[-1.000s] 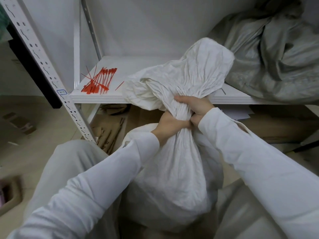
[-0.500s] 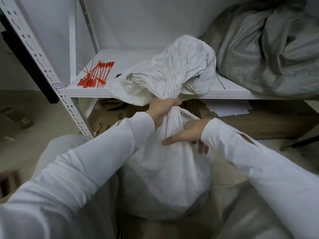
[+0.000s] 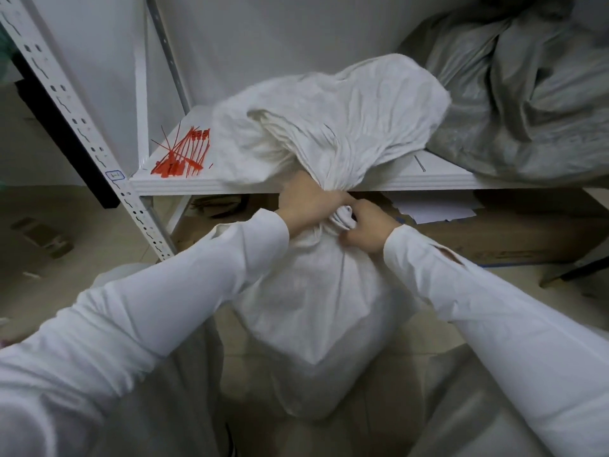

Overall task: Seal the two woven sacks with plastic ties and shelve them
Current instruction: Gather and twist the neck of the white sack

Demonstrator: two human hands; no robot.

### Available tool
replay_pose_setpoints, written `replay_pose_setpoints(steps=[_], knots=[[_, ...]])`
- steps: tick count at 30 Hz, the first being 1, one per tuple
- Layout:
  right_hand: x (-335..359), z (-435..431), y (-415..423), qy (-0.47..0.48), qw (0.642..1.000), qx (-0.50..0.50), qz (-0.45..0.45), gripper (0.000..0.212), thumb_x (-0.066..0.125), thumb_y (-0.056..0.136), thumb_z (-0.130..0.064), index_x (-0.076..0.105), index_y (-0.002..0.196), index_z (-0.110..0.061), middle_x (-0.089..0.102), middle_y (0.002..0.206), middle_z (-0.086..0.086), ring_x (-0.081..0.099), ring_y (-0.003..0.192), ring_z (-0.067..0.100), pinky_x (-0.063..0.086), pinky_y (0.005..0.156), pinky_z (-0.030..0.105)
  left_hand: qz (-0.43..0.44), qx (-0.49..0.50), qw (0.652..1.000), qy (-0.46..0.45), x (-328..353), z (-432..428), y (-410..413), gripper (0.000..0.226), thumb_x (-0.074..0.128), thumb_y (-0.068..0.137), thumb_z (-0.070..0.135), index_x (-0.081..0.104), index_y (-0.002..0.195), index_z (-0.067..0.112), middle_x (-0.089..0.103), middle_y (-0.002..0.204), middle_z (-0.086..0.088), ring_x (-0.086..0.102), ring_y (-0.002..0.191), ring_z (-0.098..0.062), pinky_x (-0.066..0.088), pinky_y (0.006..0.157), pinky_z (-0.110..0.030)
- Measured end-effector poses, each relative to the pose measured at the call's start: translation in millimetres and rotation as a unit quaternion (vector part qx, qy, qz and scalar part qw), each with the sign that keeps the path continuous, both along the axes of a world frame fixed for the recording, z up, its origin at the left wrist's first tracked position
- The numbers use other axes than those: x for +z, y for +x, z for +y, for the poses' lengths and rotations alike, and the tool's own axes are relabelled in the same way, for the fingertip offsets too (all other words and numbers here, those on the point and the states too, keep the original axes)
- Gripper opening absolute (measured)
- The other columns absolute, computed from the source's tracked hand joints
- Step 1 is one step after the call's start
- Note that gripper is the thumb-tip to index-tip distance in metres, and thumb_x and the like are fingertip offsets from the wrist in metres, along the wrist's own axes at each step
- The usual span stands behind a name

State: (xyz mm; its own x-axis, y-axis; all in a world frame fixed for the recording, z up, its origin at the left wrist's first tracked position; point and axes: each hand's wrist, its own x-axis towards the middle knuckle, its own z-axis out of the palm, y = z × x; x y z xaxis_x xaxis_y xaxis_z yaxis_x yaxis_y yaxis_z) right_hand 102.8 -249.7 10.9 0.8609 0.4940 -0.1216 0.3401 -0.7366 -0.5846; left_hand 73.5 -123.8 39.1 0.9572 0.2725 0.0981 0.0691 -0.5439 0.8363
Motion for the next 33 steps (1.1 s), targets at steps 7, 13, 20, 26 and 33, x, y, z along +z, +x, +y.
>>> replay_pose_setpoints(steps=[7, 13, 20, 26, 33], knots=[[-1.2, -1.4, 20.9, -0.081, 0.995, 0.032, -0.042, 0.030, 0.051, 0.078, 0.000, 0.062, 0.106, -0.003, 0.064, 0.107, 0.014, 0.059, 0.106, 0.031, 0.047, 0.095, 0.038, -0.012, -0.054, 0.997, 0.063, -0.1, 2.7, 1.8, 0.021, 0.072, 0.074, 0.028, 0.069, 0.091, 0.016, 0.070, 0.093, 0.004, 0.063, 0.092, -0.013, 0.053, 0.081, -0.033], [11.2, -2.7, -1.2, -0.126, 0.969, -0.067, -0.200, 0.046, 0.073, 0.077, -0.036, 0.057, 0.116, -0.017, 0.056, 0.113, 0.008, 0.054, 0.109, 0.031, 0.042, 0.074, 0.035, 0.013, 0.044, 0.999, -0.011, -15.7, 27.5, 3.1, 0.044, 0.067, 0.070, 0.049, 0.067, 0.108, 0.026, 0.068, 0.114, 0.006, 0.062, 0.105, -0.017, 0.050, 0.094, -0.034], [3.8, 20.3, -34.2, -0.086, 0.996, -0.033, -0.019, 0.031, 0.058, 0.086, -0.036, 0.053, 0.104, -0.011, 0.054, 0.107, 0.010, 0.056, 0.108, 0.030, 0.037, 0.073, 0.027, 0.056, 0.080, 0.994, -0.046, -35.2, 28.4, -0.4, 0.039, 0.068, 0.082, 0.043, 0.066, 0.110, 0.017, 0.061, 0.107, 0.004, 0.054, 0.098, -0.015, 0.043, 0.085, -0.026], [-2.5, 33.2, -51.2, 0.009, 0.998, -0.055, 0.036, 0.080, 0.067, 0.085, -0.044, 0.026, 0.142, -0.007, 0.043, 0.141, 0.012, 0.044, 0.130, 0.026, 0.036, 0.107, 0.031, 0.000, 0.043, 0.997, 0.060, -31.8, 12.4, -6.6, 0.018, 0.066, 0.081, 0.033, 0.069, 0.079, 0.016, 0.071, 0.087, 0.001, 0.064, 0.089, -0.018, 0.048, 0.071, -0.027], [-19.4, 23.5, -39.1, 0.109, 0.978, -0.179, -0.015, 0.042, 0.065, 0.078, -0.017, 0.048, 0.115, -0.009, 0.059, 0.093, 0.001, 0.059, 0.094, 0.025, 0.044, 0.074, 0.030, -0.030, -0.018, 0.992, 0.124, -25.7, -5.5, -10.5, 0.021, 0.063, 0.079, 0.031, 0.063, 0.064, 0.017, 0.068, 0.067, 0.004, 0.065, 0.073, -0.013, 0.053, 0.072, -0.032]])
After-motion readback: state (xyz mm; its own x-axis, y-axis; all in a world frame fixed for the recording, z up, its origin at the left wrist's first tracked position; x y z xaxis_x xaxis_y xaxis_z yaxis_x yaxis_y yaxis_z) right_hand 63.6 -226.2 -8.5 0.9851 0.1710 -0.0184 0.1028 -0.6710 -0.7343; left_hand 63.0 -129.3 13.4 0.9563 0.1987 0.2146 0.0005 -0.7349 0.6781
